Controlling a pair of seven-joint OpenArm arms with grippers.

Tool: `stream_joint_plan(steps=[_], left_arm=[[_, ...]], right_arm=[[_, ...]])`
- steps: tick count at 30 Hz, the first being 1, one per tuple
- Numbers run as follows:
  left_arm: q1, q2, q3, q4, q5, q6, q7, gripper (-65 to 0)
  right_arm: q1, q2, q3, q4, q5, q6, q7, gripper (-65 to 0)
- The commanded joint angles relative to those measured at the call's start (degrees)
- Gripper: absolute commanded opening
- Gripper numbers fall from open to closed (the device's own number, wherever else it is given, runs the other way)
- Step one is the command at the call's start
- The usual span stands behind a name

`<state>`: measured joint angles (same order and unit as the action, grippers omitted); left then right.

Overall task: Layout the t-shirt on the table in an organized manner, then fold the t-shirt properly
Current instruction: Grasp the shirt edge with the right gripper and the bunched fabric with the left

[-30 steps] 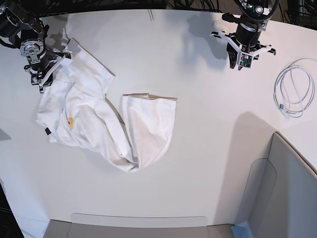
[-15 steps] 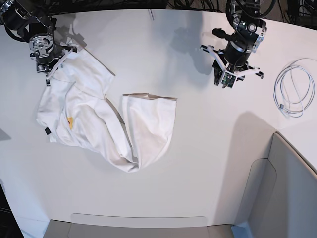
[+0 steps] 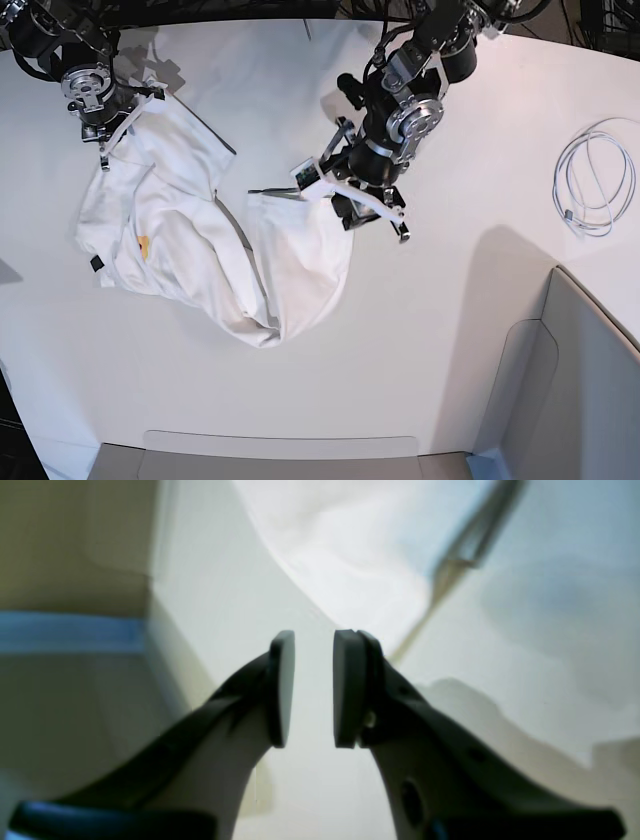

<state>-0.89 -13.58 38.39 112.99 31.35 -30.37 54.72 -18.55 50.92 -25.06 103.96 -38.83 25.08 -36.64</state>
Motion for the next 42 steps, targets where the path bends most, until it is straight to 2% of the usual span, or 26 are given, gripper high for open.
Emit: stream_joint_plan(steps=[1,4,8,12,15,24,25,29,42], left_arm=[[-1.8,0.0,0.86,-0.77,0.51,0.35,0.36,-47.7],[-3.99,1.14,2.36,-3.93,0.43,0.35,0.62,-47.3],[-4.61,5.89,3.94,-6.31,0.6,0.35,1.41,-47.3],[-5.22,10.46,5.87,-7.54,0.6,0.35,6.16,-47.2],[-7.16,14.33,5.61,-10.0,0.6,0.52,8.01,-47.2],[-9.44,20.31,5.43,-20.2,0.6,0.88,8.18,-47.3],[-9.8,20.75,5.34,-21.17,0.6,1.14,8.18,-47.3],[-10.94,21.45,5.34,-24.68,0.51,5.89,7.65,-47.3],[-11.55,21.72,5.26,-28.2,0.25,6.33,7.48,-47.2]], right_arm=[[-0.66,0.03,-0.66,-0.09,4.41,3.36,3.72,-65.0],[-0.66,-1.2,-0.66,-0.09,4.41,3.36,3.72,-65.0],[-1.1,-1.47,-0.66,-0.18,4.41,3.36,3.72,-65.0],[-0.93,-3.05,-0.66,-0.18,4.41,3.36,3.72,-65.0],[-1.01,-3.05,-0.66,-0.18,4.41,3.36,3.72,-65.0],[-1.45,-3.75,-0.66,-0.18,4.41,3.36,3.72,-65.0],[-1.45,-3.75,-0.66,-0.18,4.41,3.36,3.72,-65.0],[-1.54,-3.84,-0.66,-0.18,4.41,3.36,3.72,-65.0],[-2.16,-3.93,-0.66,-0.36,4.41,3.36,3.72,-65.0]])
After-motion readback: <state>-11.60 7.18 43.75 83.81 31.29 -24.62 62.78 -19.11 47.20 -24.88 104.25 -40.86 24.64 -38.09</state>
